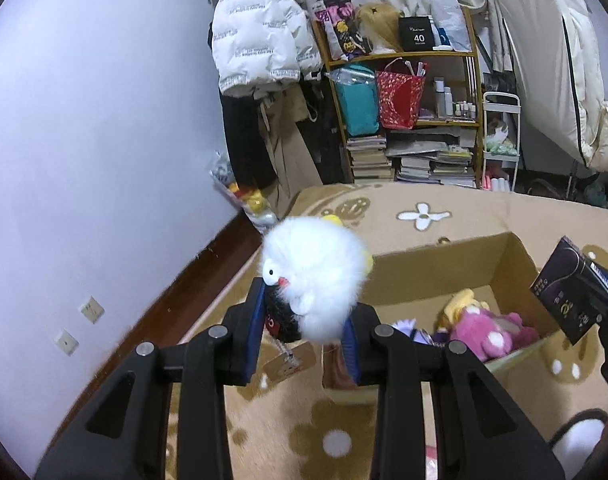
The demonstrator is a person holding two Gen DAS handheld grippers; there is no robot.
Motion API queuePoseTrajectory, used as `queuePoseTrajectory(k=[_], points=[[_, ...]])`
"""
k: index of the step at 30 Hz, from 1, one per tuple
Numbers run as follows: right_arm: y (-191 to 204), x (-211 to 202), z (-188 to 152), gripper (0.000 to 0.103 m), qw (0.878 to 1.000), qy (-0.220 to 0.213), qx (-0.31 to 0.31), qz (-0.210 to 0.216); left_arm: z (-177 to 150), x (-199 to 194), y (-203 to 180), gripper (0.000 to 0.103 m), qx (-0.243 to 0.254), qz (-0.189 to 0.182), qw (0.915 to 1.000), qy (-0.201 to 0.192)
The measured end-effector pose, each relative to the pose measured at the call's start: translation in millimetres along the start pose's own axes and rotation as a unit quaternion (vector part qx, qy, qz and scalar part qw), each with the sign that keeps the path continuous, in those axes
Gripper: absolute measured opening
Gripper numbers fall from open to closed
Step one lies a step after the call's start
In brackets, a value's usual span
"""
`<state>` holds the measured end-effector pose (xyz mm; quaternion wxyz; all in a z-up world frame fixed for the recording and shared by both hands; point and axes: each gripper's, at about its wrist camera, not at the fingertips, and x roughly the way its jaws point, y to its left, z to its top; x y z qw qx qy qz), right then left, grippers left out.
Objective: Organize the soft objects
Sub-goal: 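Lift the white plush and black box over the cardboard box, then open both tools to drop the white plush and black box inside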
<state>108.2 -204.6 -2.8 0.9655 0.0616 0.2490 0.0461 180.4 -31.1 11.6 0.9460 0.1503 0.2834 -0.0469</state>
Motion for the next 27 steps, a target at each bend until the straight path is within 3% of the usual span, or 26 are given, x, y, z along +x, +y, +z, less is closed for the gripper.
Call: queuePoseTrajectory(k=[11, 22, 27], points=[[-5.4, 34.5, 26.5, 0.023, 0.999, -0.002, -0.036, 0.007, 18.2, 18.3, -14.0, 0.032, -0.022, -0.043, 0.9987, -0.018], [-19.4, 66.1, 19.0, 0.023, 0.999, 0.020, -0.022, 0.016, 0.8, 70.2, -37.8, 0.032, -0.035, -0.097, 0.9932, 0.054], [-28.8, 77.4, 10.7, 0.024, 0.999, 0.036, -0.004, 0.017, -9.6, 83.8, -48.8, 0.034, -0.027, -0.100, 0.9913, 0.082]])
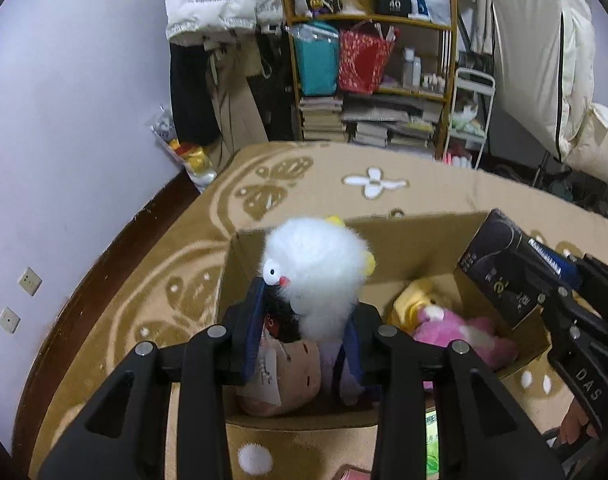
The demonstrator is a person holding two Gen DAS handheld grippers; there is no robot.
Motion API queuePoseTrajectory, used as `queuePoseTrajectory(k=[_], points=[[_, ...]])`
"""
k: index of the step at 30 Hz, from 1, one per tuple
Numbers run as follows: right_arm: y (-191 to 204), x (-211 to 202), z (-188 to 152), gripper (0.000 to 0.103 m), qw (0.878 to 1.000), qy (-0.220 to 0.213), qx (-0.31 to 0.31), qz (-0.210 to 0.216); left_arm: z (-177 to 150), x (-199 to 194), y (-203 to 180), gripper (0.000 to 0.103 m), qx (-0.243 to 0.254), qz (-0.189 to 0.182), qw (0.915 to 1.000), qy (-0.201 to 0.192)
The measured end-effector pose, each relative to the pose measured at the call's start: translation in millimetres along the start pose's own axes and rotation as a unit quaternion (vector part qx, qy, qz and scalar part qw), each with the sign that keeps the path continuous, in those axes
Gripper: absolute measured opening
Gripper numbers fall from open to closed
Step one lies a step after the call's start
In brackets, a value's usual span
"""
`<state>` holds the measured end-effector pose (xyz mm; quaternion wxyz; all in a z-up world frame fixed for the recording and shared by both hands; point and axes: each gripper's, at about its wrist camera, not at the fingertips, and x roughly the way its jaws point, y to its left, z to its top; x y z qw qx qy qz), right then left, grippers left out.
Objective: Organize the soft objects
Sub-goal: 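Open both tools to drop the white plush and black box inside, then withdraw both tools and move toward the pink bag and green tissue pack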
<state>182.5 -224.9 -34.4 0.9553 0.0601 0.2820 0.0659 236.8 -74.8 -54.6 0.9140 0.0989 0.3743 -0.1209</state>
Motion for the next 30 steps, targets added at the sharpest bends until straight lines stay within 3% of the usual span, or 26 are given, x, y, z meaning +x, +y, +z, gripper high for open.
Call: queuePoseTrajectory(k=[6, 8, 11, 15, 17, 23, 30], points=[[-6.0, 5.8, -3.7, 0.025, 1.000, 0.005, 0.008, -0.008, -4.8, 8.8, 3.2, 0.038, -0.007, 0.007, 0.9999, 0.010], [-7.1, 6.4, -4.5, 0.025, 1.000, 0.007, 0.008, -0.007, -5.3, 6.9, 5.5, 0.055, -0.011, 0.012, 0.9998, 0.006], [-7.4, 6.4, -5.3, 0.025, 1.000, 0.008, 0.008, -0.007, -6.2, -0.5, 7.5, 0.064, -0.015, 0.020, 0.9997, -0.008], [-6.6, 6.2, -4.9, 0.047, 1.000, 0.006, 0.008, -0.019, -7.3, -4.6, 12.1, 0.080, -0.021, 0.027, 0.9994, -0.003], [-6.4, 3.3, -5.3, 0.053, 1.000, 0.000, 0.010, -0.020, -8.6, -8.5, 16.3, 0.088, -0.030, 0.030, 0.9991, -0.004], [-7.0, -8.3, -2.7, 0.089, 0.999, -0.011, 0.027, -0.018, -10.8, -22.5, 28.3, 0.099, -0.046, 0.026, 0.9986, -0.005], [4.2, -28.4, 1.5, 0.103, 0.999, -0.022, 0.020, -0.022, -16.4, -41.8, 30.8, 0.100, -0.045, 0.035, 0.9984, -0.002]])
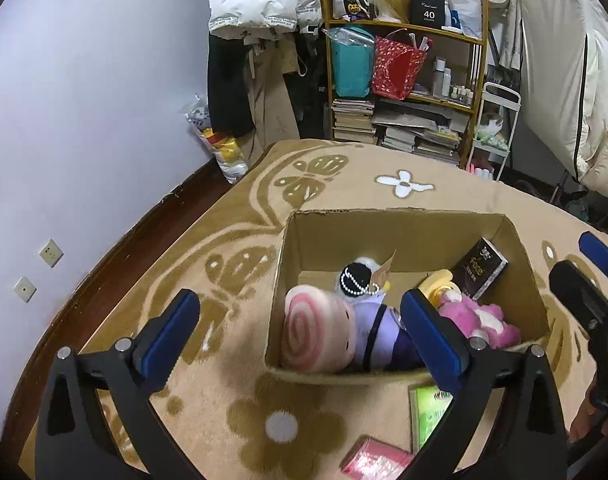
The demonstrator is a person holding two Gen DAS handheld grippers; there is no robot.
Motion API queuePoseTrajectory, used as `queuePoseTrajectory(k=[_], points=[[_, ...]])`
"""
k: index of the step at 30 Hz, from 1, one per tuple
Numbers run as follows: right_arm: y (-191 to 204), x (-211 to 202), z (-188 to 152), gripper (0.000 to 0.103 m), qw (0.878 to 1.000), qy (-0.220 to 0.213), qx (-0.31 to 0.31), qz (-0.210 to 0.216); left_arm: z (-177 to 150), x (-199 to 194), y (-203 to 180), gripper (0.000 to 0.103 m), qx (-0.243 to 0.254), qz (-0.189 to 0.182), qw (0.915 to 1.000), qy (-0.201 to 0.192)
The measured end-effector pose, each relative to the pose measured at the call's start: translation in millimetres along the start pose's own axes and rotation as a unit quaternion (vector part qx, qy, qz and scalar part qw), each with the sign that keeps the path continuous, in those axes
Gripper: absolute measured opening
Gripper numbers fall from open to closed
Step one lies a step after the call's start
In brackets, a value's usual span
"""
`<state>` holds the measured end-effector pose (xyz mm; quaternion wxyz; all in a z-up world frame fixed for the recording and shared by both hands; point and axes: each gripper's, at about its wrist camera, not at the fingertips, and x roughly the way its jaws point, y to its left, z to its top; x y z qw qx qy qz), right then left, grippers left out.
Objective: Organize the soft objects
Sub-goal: 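Withdraw both tools and move toward the pink bag and green tissue pack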
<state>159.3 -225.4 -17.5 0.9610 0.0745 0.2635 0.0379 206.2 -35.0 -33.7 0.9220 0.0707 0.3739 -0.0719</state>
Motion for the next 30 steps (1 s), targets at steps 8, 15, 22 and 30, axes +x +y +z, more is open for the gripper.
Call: queuePoseTrajectory(k=[8, 15, 22, 30], points=[[6.3, -25.5, 7.6, 0.103, 1.000, -0.003, 0.018, 0.006, -12.7, -30.7, 7.0, 0.100, -0.003, 0.007, 0.9999, 0.008], [11.1, -49.0, 5.9, 0.103, 1.000, 0.002, 0.023, 0.006, -30.8, -55.2, 6.3, 0.100, 0.014, 0.001, 0.9998, 0.016], [13.9, -62.8, -5.8, 0.103, 1.000, 0.018, 0.025, 0.003, -53.7, -65.9, 7.9, 0.100, -0.008, -0.010, 0.9990, 0.042], [17.5, -62.9, -23.8, 0.103, 0.999, 0.045, 0.027, 0.003, -68.5, -53.5, 6.8, 0.100, -0.025, -0.019, 0.9966, 0.076]])
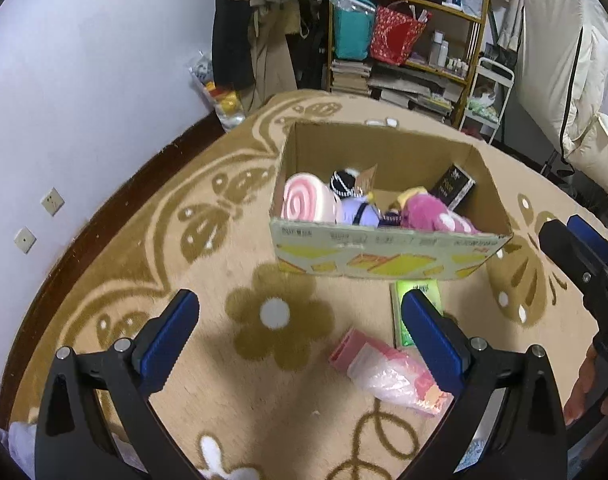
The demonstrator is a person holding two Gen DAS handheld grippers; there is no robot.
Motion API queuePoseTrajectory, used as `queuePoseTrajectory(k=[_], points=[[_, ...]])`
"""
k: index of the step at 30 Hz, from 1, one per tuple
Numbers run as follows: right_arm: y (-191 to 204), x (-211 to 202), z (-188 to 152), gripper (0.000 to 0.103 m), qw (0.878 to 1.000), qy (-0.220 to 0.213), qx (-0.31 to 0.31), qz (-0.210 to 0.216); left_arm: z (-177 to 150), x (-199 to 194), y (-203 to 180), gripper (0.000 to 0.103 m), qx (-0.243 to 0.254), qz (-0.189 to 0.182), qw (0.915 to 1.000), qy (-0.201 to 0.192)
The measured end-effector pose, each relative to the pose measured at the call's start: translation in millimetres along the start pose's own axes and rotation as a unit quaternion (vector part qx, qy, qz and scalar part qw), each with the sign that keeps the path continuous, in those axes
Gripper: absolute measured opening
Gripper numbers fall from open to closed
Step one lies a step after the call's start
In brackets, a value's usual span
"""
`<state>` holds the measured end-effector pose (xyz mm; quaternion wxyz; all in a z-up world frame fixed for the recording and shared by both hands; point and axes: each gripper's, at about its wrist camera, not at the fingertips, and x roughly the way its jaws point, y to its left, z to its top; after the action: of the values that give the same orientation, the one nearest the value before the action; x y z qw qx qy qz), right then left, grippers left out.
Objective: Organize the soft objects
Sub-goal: 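Withdraw both tools and move toward the pink bag and green tissue pack, then grasp the pink plastic bag with the left tool while the right tool grasps the green tissue pack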
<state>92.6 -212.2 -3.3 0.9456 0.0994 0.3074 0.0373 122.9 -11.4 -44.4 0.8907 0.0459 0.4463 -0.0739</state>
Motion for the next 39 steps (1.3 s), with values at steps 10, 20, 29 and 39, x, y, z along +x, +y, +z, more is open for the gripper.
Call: queuePoseTrajectory(k=[10, 20, 29, 39], points=[[-4.0, 19.7, -19.1, 0.103, 0.999, 0.038, 0.019, 0.008, -15.5, 30.2, -8.6, 0.100, -0.006, -0.003, 0.9988, 0.049], [-11.0, 49.9, -36.9, 0.103, 0.995, 0.087, 0.040, 0.024, -28.0, 66.1, -11.2, 0.100, -0.020, -0.004, 0.9943, 0.104], [-18.2, 75.2, -48.9, 0.103, 0.990, 0.122, 0.067, 0.029, -31.5, 91.6, -15.1, 0.100, -0.017, -0.008, 0.9899, 0.141], [-21.8, 101.8, -59.3, 0.103, 0.984, 0.155, 0.080, 0.038, -35.5, 112.4, -13.8, 0.100, -0.026, 0.001, 0.9857, 0.167]])
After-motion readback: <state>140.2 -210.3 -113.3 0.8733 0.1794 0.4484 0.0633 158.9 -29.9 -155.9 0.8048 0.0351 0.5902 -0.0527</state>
